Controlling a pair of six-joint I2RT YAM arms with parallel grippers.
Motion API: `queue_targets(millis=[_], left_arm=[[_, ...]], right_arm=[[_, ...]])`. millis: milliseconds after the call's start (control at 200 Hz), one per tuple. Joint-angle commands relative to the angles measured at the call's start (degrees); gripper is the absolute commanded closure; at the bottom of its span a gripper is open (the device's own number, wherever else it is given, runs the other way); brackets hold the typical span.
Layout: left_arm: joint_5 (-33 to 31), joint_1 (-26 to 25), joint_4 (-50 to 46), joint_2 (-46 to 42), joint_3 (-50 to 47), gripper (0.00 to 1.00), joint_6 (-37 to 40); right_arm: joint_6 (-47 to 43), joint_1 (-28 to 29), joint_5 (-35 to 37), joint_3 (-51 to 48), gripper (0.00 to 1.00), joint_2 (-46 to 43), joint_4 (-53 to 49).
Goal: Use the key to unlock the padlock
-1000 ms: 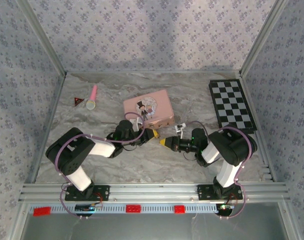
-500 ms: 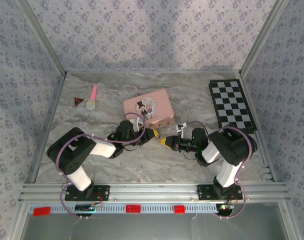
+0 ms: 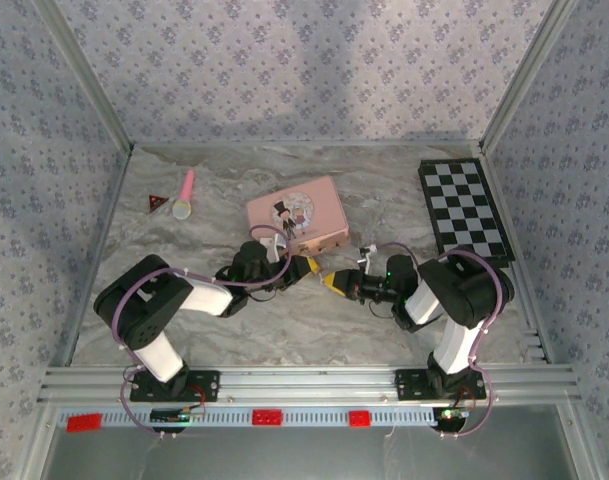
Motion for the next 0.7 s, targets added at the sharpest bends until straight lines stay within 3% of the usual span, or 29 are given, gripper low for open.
queue_targets(millis=[0, 695], left_arm=[[7.35, -2.62, 10.26, -1.35, 2.43, 1.0, -0.4], [2.05, -3.49, 6.25, -1.53, 2.25, 1.0, -2.01]], right_arm=[[1.14, -0.83, 4.35, 1.61, 1.0, 0.32, 0.64], [2.28, -0.64, 6.38, 1.34, 1.0, -1.57, 0.68]])
